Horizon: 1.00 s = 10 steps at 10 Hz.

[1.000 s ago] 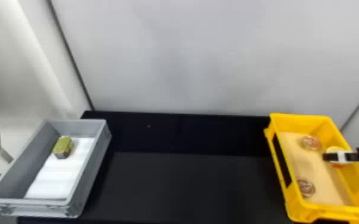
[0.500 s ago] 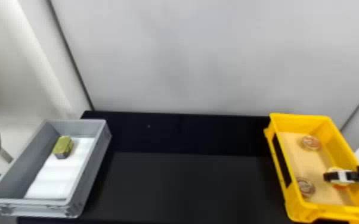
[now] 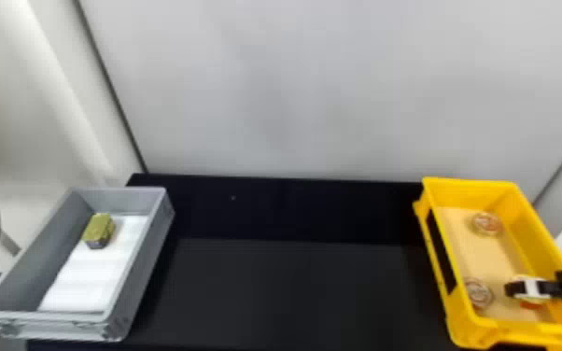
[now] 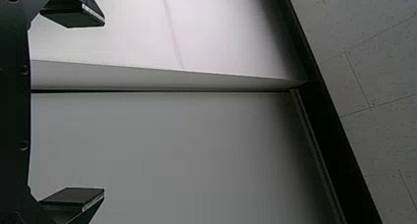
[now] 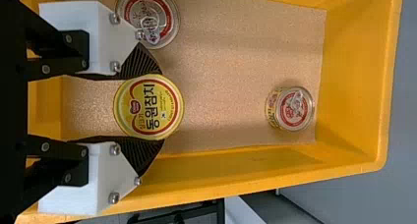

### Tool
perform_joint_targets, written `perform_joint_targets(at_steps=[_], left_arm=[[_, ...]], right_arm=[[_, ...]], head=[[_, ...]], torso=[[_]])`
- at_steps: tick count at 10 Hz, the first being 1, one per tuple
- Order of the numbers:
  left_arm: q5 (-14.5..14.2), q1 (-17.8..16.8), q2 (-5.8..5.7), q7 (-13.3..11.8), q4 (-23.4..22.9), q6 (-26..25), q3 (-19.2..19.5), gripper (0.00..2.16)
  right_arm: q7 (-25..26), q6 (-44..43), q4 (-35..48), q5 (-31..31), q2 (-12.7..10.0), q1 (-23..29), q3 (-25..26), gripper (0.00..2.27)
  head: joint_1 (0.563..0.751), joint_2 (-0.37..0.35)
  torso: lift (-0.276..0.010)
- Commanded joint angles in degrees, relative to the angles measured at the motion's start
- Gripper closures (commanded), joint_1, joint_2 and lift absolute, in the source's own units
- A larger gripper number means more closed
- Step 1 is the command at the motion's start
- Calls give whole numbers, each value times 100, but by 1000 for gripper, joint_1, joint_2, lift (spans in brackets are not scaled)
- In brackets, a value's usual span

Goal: Pick up the round yellow can and place it in the yellow rectangular box

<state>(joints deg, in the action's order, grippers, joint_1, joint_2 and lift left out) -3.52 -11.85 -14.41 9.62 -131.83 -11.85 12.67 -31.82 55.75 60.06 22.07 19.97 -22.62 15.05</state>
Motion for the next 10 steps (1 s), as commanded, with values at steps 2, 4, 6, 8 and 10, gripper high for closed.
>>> perform_joint_targets(at_steps=[2,4,6,8,10], left_arm=[[0,8,-1,-13,0,7,17,65],[0,8,-1,-13,0,-2,17,65],[0,8,-1,-21,0,-11,17,67],[0,-1,-1,-13,0,-11,8,65],[0,8,17,-13,0,-20,8,65]], right_arm=[[209,316,102,0,-45,3,-37,317],[209,369,129,-96,-45,21,-11,303],[376,510,225,-184,-54,30,-46,251],[253,369,357,-325,-10,12,-28,-1],[209,325,1131,-430,-10,47,-28,35]], head=[[694,54],[694,54],[694,54],[694,54],[694,54]], torso=[[-3],[-3],[-3],[-3],[-3]])
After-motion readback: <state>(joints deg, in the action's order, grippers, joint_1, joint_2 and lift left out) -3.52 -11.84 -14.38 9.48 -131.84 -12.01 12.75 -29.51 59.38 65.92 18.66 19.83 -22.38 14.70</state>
